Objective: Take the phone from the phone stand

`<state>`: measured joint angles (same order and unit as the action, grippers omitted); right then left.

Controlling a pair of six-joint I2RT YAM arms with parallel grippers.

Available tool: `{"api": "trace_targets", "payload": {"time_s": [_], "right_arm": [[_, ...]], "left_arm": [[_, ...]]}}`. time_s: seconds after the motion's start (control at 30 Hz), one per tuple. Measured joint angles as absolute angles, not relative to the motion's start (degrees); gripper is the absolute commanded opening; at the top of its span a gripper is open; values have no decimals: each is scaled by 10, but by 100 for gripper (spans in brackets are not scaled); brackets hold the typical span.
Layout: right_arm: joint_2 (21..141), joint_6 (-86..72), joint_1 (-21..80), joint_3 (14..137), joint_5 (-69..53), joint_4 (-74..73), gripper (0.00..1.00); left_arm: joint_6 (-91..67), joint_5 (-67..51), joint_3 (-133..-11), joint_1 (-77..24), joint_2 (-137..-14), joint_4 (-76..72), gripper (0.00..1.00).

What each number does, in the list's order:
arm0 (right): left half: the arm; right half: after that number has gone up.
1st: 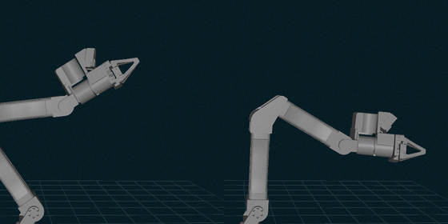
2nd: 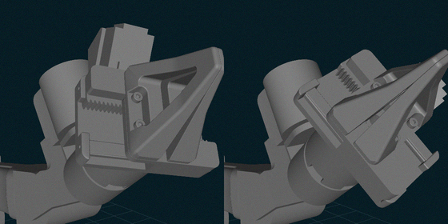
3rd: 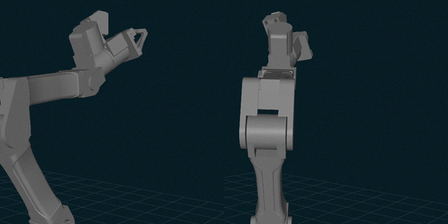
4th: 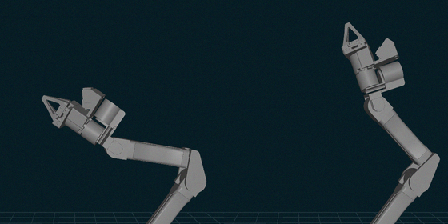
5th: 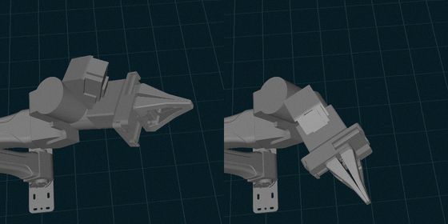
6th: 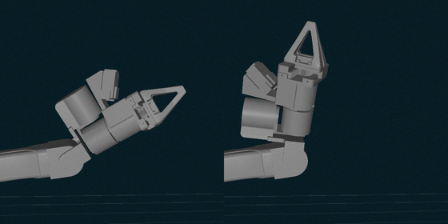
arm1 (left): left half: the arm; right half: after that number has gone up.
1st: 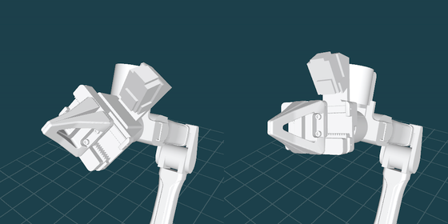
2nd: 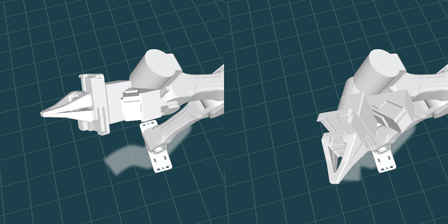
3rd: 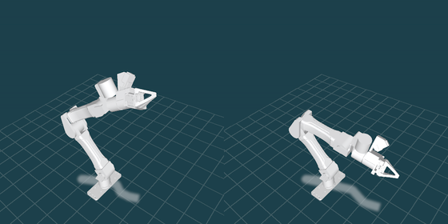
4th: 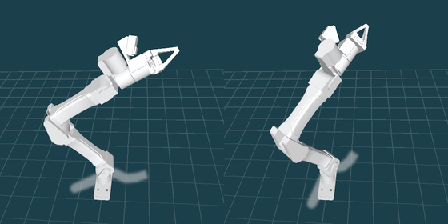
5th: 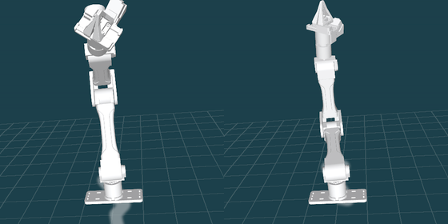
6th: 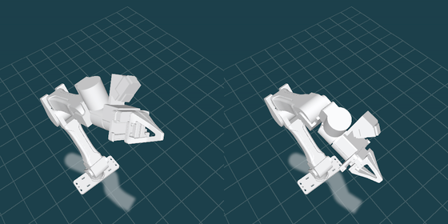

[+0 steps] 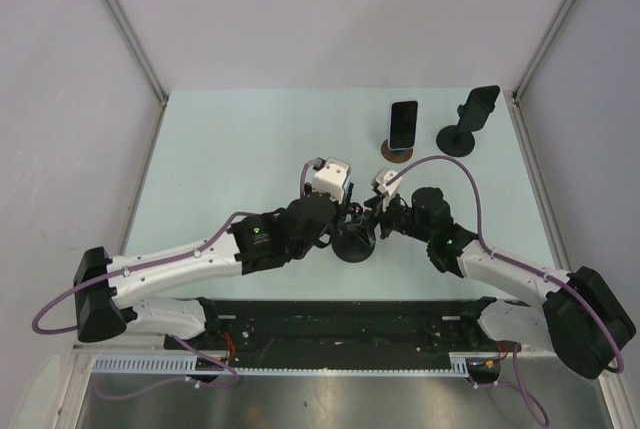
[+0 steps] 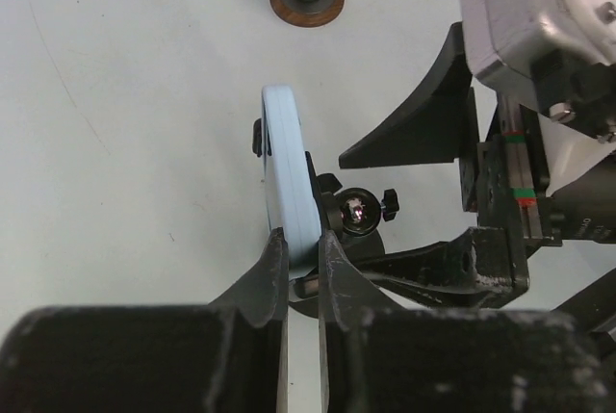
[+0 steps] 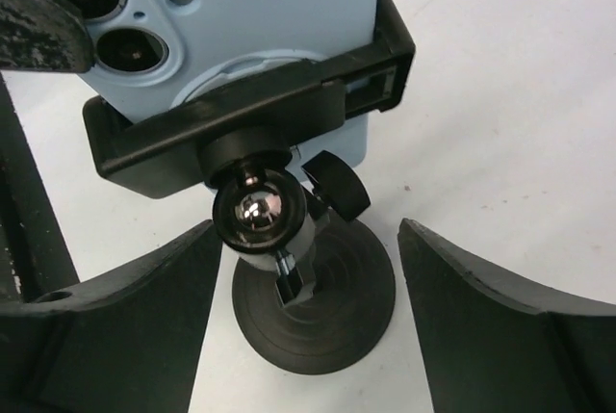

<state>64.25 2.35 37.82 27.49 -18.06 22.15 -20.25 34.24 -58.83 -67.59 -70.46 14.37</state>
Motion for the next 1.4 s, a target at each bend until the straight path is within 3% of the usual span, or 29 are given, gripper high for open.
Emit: {"api": "trace_targets", "payload": {"time_s": [0.27,0.47,0.83,1.17,1.4], "right_arm": [[674,39,373,297,-235,220,19],[673,52,374,298,-241,214,3],[671,61,390,299,-222,209,0],[669,60,408,300,-189,209,0],[669,59,408,300,-188,208,0]], "left_arm": [[-199,341,-588,-667,-705,141,26],[-199,340,-588,-652,-705,104,39],[-200,347,-588,-646,-743,74,46],[-220,395,-585,-646,-761,63,26],[-225,410,-571,-645,-767,48,27]]}}
